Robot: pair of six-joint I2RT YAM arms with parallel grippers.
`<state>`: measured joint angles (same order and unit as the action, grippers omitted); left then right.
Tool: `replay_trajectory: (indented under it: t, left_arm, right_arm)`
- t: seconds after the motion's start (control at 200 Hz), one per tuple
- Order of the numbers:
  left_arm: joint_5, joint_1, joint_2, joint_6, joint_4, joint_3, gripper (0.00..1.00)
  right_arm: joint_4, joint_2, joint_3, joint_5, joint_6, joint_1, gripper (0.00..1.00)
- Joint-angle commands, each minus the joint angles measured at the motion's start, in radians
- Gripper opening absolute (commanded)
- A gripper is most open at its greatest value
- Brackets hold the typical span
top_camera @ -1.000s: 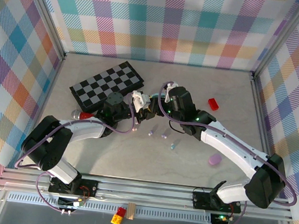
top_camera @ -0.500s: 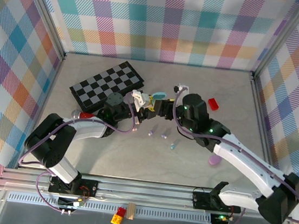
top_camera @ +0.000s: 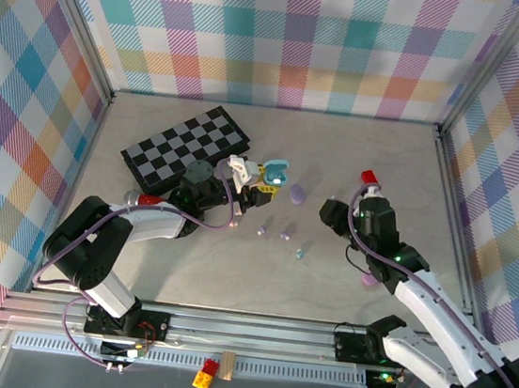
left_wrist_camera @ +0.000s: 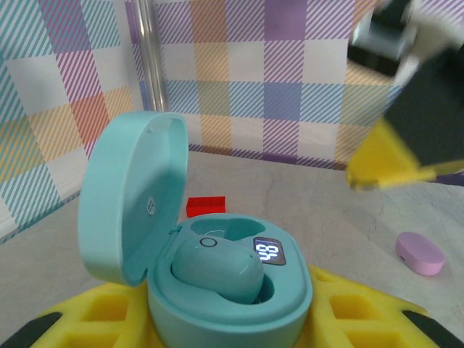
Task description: Insert the wireless bluetooth earbuds into the charging case
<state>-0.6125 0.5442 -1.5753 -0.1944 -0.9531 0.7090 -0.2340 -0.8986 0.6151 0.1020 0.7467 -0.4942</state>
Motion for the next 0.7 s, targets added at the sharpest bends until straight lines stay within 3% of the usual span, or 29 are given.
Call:
replay_trajectory:
  t: [0.0,0.255,0.695]
  left_arm:
    - [-0.026,-0.013,0.038,0.016,-0.043,-0.003,0.38]
    - [-0.034,-0.013,0.049,0.041,-0.066,-0.008,0.38]
    - [-0.035,-0.015,0.081,0.06,-0.057,-0.017,0.38]
  right_arm:
    - [0.007,-0.044,-0.049,-0.155,0.103,0.003,0.57]
    - [0.154,-0.319,-0.048,-0.408,0.036,0.0,0.57]
    - [0.234,-0.55,-0.025,-0.425,-0.053,-0.011,0.56]
